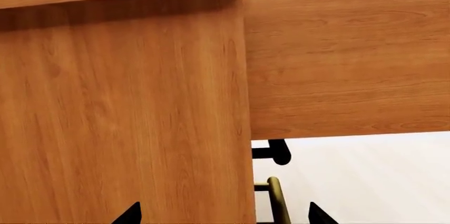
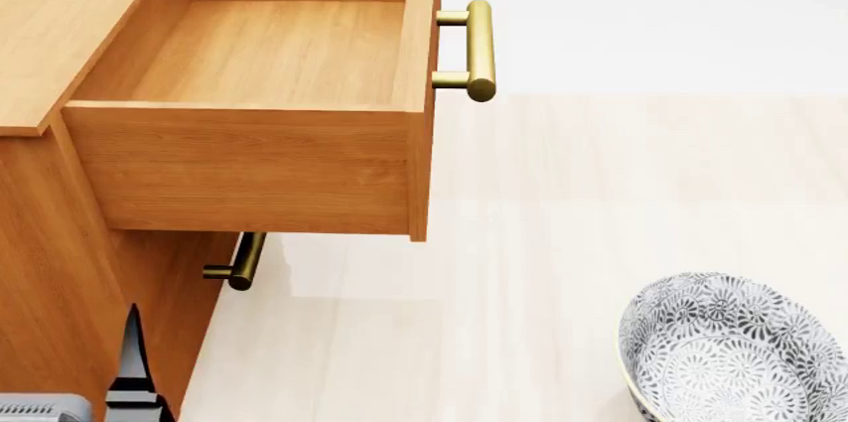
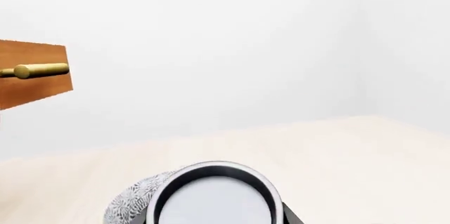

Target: Put the ketchup in the top drawer of the cabinet.

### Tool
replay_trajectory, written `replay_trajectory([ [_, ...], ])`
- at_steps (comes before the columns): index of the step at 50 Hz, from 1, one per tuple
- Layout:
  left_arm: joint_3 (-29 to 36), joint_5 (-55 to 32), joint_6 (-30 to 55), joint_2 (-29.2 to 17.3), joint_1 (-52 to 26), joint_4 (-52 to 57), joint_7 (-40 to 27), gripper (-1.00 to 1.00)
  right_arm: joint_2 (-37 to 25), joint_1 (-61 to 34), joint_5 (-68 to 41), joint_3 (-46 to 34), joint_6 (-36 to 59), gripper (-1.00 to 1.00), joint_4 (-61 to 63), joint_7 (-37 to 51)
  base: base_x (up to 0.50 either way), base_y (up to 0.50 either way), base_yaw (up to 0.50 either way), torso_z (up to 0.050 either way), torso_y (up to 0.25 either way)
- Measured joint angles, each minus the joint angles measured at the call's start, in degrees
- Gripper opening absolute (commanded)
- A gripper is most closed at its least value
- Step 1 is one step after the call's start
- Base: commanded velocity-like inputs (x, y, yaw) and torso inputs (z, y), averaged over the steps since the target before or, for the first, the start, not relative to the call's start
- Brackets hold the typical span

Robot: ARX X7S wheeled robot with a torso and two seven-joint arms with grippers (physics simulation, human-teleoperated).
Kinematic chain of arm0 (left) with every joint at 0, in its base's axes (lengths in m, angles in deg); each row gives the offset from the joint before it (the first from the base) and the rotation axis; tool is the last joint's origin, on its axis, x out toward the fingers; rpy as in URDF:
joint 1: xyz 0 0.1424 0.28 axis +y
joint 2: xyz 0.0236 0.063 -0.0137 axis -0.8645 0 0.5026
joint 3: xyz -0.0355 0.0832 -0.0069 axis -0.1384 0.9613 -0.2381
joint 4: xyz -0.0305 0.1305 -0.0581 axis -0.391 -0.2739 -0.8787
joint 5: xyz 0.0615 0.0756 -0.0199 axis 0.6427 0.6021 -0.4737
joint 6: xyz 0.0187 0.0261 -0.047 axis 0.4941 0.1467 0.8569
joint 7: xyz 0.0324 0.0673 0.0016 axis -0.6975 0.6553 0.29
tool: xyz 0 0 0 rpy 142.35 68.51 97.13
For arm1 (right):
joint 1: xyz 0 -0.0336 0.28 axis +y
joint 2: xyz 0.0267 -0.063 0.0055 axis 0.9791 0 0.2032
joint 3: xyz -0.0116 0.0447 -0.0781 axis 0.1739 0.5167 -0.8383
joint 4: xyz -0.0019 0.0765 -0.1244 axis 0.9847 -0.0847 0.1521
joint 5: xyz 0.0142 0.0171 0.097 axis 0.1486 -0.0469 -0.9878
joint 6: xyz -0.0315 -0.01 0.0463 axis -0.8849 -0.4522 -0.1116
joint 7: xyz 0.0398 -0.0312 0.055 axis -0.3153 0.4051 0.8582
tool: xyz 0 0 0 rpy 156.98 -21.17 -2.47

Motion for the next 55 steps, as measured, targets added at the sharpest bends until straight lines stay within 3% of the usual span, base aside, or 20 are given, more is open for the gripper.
replay_trajectory([
  [27, 0.2, -1.0, -0.3, -0.5, -0.1, -0.3, 0.1, 1.0, -12.7, -4.0, -15.3, 7.7, 17.5, -1.0, 18.2, 21.2, 0.0, 0.0, 0.0, 0.0, 0.0],
  [55, 0.4, -1.5, -0.9, -0.7, -0.5, -1.2, -0.3, 1.0, -30.2, -13.8, -30.7, 12.1, 25.0, -1.0, 25.3, 38.7, 0.0, 0.0, 0.0, 0.0, 0.0],
])
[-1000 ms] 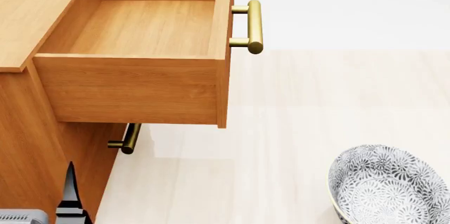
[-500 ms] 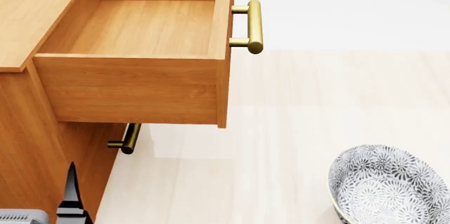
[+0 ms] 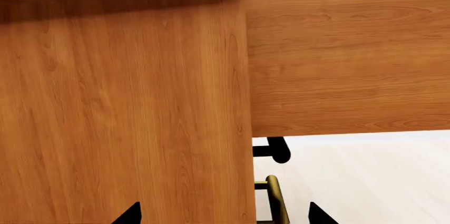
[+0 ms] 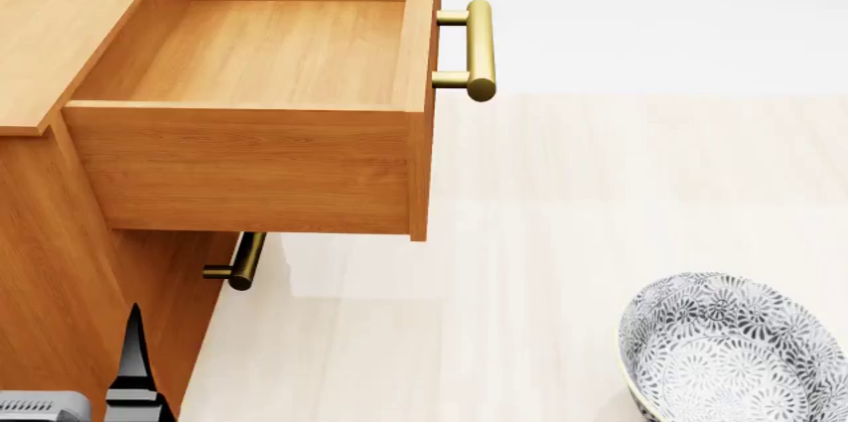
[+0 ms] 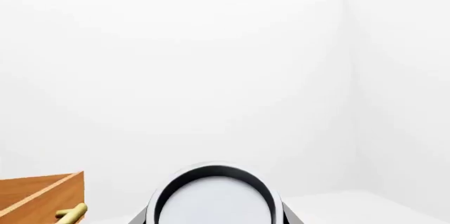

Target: Put the ketchup in the top drawer of the cabinet.

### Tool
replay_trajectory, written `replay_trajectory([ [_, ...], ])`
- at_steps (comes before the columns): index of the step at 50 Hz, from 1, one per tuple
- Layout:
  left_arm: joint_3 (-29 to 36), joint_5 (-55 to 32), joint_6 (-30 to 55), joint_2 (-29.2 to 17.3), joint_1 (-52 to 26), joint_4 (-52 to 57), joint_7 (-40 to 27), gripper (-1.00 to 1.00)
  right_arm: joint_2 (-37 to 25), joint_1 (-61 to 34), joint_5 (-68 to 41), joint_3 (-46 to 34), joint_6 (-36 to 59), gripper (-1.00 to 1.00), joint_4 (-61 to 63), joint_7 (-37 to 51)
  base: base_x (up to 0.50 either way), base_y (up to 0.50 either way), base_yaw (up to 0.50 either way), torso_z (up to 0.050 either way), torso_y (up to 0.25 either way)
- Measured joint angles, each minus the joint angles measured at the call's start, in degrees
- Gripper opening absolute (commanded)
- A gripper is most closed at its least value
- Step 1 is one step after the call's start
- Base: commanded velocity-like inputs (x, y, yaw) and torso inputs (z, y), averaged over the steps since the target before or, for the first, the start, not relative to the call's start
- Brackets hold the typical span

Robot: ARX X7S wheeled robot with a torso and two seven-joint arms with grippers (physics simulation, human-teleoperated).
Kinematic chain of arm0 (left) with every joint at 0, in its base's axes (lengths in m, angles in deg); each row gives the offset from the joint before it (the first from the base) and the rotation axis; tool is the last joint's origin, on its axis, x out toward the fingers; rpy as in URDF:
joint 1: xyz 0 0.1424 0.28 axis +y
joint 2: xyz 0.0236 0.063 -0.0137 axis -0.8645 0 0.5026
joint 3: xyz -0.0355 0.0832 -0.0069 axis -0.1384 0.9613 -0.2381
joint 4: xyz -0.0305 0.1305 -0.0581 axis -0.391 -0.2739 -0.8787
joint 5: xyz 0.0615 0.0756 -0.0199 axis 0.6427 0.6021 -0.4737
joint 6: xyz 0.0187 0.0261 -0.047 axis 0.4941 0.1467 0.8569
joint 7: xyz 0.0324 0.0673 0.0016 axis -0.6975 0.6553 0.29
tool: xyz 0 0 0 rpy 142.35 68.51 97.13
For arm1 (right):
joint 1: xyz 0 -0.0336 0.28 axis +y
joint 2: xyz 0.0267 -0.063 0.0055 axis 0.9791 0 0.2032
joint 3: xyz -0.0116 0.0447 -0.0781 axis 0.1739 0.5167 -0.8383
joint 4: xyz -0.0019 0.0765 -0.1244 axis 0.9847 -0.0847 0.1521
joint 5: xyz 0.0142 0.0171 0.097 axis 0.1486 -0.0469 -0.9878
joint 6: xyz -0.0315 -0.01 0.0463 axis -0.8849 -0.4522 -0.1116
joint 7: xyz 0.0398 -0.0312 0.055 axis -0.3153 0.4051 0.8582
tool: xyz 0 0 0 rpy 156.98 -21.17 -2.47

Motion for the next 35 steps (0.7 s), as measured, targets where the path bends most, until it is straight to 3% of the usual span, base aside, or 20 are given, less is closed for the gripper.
replay_trajectory([
  [18, 0.3, -0.2, -0.6, 0.1, -0.3, -0.9, -0.2, 1.0, -10.4, -7.5, -5.4, -2.4, -0.4, -1.0, -0.5, 6.4, 0.0, 0.0, 0.0, 0.0, 0.001],
  [35, 0.4, -0.5, -1.1, -0.1, -0.4, -1.5, -0.4, 1.0, -20.9, -21.4, -7.1, -18.2, -7.1, -1.0, -3.4, 12.0, 0.0, 0.0, 0.0, 0.0, 0.0],
])
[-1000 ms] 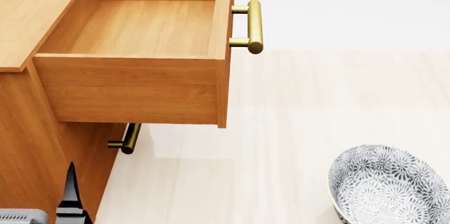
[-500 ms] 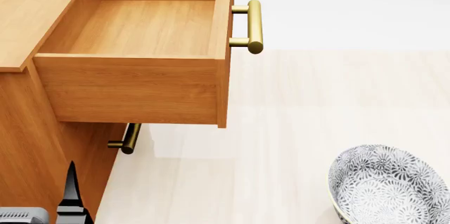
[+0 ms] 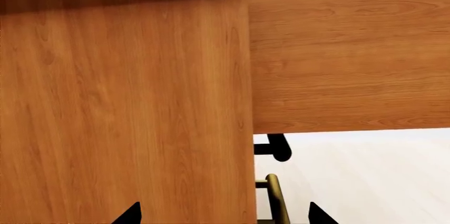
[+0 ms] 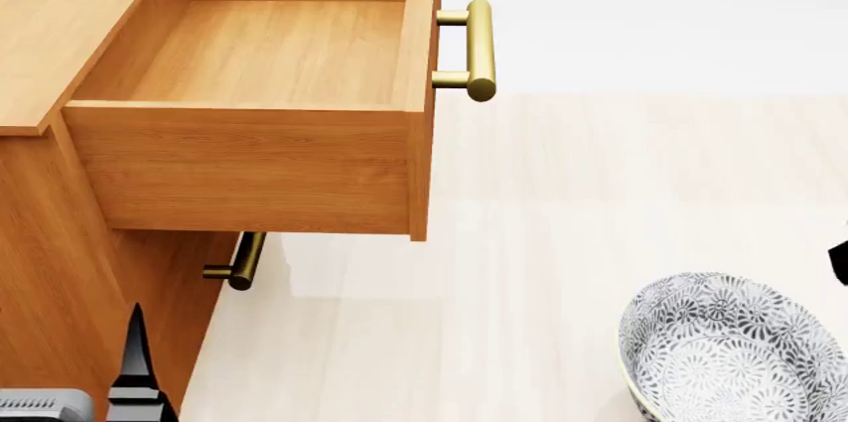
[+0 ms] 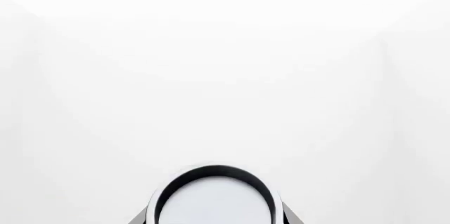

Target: Put the ketchup in the top drawer of the cabinet.

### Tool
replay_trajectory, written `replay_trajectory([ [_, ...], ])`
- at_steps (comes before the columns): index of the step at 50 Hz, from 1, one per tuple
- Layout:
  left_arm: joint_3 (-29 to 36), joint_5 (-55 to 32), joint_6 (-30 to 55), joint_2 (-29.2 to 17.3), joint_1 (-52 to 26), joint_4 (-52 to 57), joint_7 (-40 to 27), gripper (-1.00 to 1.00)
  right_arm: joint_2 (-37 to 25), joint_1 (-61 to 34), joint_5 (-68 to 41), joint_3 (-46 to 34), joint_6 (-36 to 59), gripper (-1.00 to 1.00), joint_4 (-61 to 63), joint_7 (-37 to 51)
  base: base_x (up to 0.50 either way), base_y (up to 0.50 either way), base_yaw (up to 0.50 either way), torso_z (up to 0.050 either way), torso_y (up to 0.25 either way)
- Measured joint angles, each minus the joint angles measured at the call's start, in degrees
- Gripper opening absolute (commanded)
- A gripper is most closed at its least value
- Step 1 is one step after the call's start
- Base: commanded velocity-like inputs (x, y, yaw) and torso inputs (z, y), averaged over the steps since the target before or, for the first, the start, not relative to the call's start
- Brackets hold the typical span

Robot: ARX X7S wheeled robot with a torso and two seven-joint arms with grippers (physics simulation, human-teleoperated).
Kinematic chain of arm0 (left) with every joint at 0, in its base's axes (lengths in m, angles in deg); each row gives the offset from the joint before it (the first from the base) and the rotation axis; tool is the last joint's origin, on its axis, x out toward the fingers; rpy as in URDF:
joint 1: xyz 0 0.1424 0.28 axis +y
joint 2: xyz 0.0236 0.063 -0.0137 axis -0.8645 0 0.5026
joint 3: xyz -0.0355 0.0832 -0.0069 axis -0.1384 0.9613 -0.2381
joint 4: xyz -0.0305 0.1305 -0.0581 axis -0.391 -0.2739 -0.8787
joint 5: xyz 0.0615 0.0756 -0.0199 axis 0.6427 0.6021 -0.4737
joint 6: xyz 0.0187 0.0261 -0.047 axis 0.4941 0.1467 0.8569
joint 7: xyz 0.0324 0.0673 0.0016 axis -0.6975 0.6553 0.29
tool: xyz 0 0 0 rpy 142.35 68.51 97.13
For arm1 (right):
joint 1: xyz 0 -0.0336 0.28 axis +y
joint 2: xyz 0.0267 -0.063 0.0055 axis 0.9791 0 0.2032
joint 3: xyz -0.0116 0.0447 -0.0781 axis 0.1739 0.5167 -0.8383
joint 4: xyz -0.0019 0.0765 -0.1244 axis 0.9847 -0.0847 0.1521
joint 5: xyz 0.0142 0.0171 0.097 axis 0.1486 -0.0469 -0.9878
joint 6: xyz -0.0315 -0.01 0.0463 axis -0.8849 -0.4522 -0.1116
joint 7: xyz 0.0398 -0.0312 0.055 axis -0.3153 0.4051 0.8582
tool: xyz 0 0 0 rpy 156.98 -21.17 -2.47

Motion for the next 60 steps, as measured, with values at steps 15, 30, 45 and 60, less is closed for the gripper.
replay_trajectory([
  [15, 0.1, -0.4, -0.2, -0.1, 0.0, -0.3, -0.2, 1.0, -4.7, -21.6, -1.1, -21.0, -3.4, -1.0, -3.5, 2.0, 0.0, 0.0, 0.0, 0.0, 0.0],
  [30, 0.3, -0.7, -0.4, -0.2, -0.3, -0.8, -0.2, 1.0, 1.2, -43.8, -1.3, -36.8, 2.5, -1.0, -7.7, 0.8, 0.0, 0.0, 0.0, 0.0, 0.001],
  [45, 0.4, -1.0, -0.6, -0.4, -0.3, -0.7, -0.4, 1.0, 9.6, -61.3, -1.5, -45.8, 9.2, -1.0, -13.7, -1.6, 0.0, 0.0, 0.0, 0.0, 0.0],
  [60, 0.4, -1.4, -0.8, -0.7, 0.2, -0.3, -0.6, 1.0, 17.8, -73.8, -0.1, -52.3, 14.6, -1.0, -20.5, -4.5, 0.0, 0.0, 0.0, 0.0, 0.0],
])
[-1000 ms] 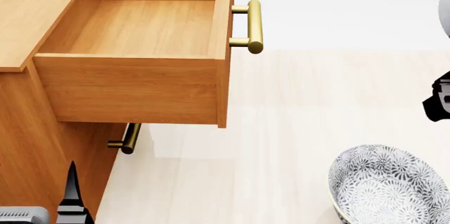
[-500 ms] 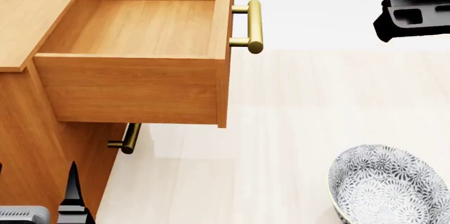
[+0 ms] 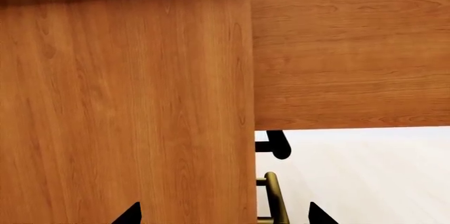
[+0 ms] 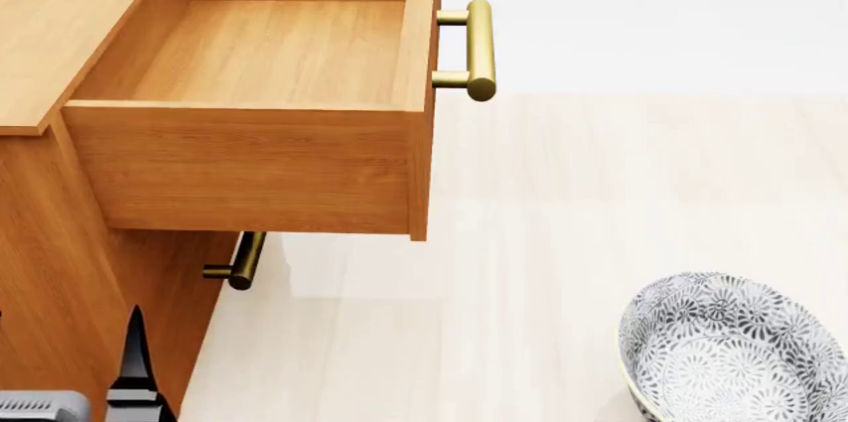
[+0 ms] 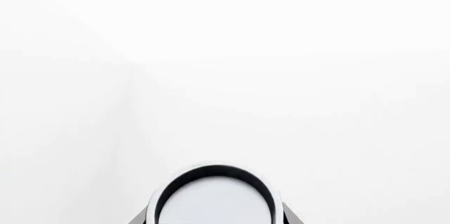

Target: Put the ketchup in the top drawer of the cabinet.

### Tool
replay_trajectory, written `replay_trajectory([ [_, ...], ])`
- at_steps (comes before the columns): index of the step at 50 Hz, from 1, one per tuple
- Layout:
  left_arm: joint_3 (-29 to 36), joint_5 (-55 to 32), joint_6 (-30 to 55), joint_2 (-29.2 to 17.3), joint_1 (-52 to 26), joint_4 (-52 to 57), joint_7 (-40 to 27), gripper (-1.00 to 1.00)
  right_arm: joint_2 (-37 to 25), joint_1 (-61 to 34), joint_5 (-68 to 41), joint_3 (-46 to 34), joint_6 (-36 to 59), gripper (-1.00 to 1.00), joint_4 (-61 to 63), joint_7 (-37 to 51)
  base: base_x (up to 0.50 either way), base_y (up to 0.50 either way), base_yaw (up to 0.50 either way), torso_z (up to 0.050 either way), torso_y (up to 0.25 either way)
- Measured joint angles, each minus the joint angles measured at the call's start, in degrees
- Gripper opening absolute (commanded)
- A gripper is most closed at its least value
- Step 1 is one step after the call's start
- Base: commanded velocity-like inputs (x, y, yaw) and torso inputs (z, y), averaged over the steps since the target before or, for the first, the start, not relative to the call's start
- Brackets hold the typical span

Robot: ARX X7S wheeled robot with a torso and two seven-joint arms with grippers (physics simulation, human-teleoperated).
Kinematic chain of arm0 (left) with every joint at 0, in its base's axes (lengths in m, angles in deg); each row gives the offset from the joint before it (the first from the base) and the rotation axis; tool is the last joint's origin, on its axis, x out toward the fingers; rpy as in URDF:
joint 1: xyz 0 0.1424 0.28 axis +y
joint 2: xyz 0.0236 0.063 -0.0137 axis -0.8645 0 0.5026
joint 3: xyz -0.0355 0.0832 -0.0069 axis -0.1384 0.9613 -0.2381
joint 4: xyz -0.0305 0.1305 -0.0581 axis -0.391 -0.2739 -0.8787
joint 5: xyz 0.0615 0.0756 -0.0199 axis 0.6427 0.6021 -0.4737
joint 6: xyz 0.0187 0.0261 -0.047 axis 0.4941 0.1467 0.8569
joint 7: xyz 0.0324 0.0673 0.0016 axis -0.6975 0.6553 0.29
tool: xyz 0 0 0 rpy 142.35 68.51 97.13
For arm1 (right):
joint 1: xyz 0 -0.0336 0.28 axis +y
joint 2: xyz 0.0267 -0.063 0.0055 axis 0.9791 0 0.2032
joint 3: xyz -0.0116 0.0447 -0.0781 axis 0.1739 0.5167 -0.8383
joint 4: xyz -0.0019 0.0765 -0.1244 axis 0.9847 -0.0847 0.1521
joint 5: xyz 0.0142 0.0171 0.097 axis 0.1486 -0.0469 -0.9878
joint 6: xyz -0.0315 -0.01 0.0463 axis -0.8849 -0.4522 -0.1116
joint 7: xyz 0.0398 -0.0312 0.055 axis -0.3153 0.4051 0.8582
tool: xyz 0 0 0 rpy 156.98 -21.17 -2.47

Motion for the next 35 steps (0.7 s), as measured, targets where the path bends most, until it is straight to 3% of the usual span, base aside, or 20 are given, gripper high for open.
replay_trajectory([
  [35, 0.3, -0.3, 0.2, -0.7, 0.5, 1.3, -0.8, 1.0, 14.4, -12.0, 6.9, -9.4, 2.9, -1.0, -21.1, -11.2, 0.0, 0.0, 0.0, 0.0, 0.0],
])
